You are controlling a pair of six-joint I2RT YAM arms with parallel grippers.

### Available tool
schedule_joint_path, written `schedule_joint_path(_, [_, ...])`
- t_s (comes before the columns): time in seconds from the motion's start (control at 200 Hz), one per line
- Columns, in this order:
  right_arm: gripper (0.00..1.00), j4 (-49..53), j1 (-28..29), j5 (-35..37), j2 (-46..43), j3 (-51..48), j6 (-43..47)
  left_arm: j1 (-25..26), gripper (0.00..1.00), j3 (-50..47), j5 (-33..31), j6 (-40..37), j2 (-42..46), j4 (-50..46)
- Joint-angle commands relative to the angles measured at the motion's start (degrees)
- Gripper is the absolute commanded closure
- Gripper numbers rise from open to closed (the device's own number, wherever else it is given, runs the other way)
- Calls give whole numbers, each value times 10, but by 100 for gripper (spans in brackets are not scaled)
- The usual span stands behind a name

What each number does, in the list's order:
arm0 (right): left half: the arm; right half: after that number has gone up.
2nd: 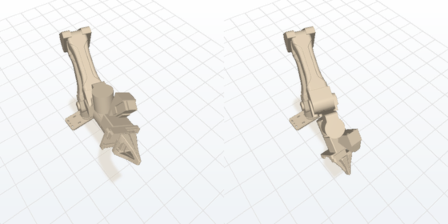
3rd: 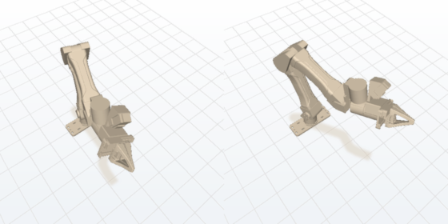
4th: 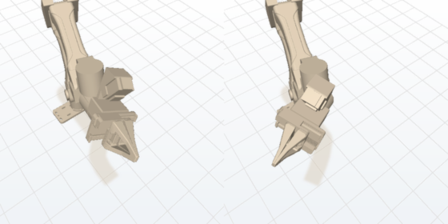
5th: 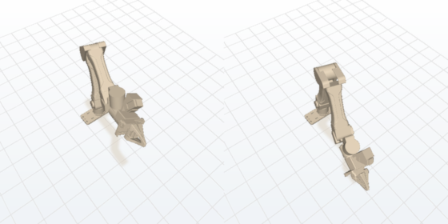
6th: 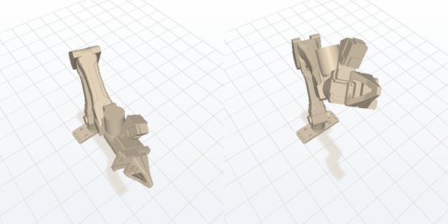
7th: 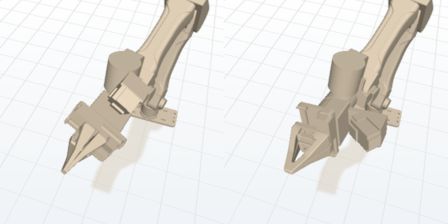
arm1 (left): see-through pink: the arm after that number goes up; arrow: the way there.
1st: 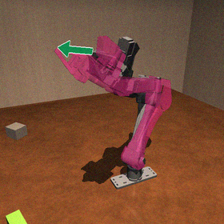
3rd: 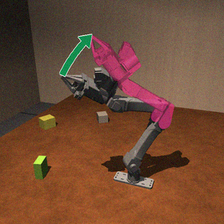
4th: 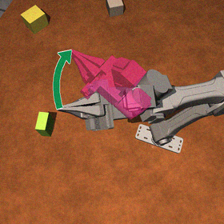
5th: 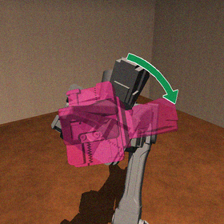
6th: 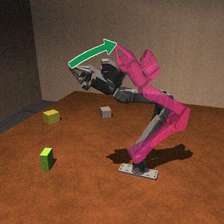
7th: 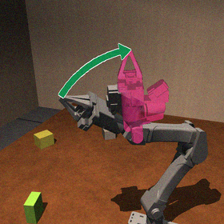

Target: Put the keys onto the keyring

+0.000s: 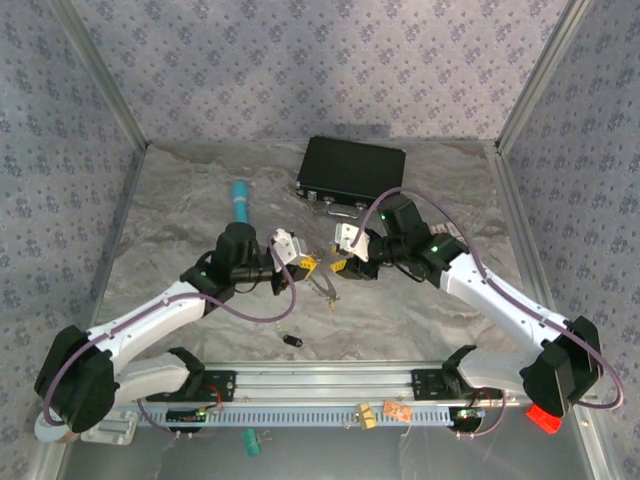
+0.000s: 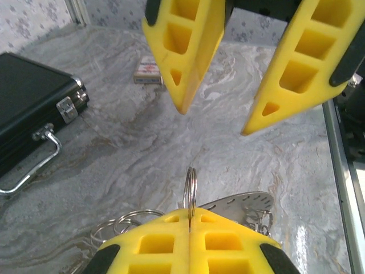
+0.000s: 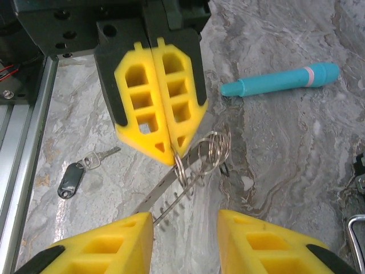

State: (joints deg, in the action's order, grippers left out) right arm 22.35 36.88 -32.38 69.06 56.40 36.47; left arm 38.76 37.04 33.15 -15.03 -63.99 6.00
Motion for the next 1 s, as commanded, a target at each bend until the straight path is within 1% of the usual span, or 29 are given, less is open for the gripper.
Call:
schedule_joint_path(0.0, [65,-22,8,-8,17,-3,7,3,100,31,20,-19,-5,-46])
schedule_joint_path(0.265, [67,-35,18,-44,51,-6,4,3,100,55,38,-16,-20,-80])
schedule_joint_path(0.35, [69,-36,18,-48,62,-5,4,3,100,63,44,-16,-26,-87])
schedule_joint_path(0.46, [74,-43,18,-50,70,-8,2,3,100,69,49,-17,-33,-96])
schedule_joint_path(0.62, [87,-45,19,-54,77,-11,1,3,100,75,53,-19,-35,-108])
schedule_joint_path(0.77, [88,-43,18,-58,81,-13,2,3,100,82,62,-22,-35,-118])
schedule_joint_path(0.865, [100,-41,17,-66,80,-13,3,3,100,87,66,-24,-34,-127])
schedule_joint_path(0.974, [100,-43,10,-92,77,-18,-3,2,100,92,55,-17,-31,-131])
schedule_joint_path(0.994, [100,-48,8,-98,75,-20,-8,0,95,92,50,-13,-30,-131])
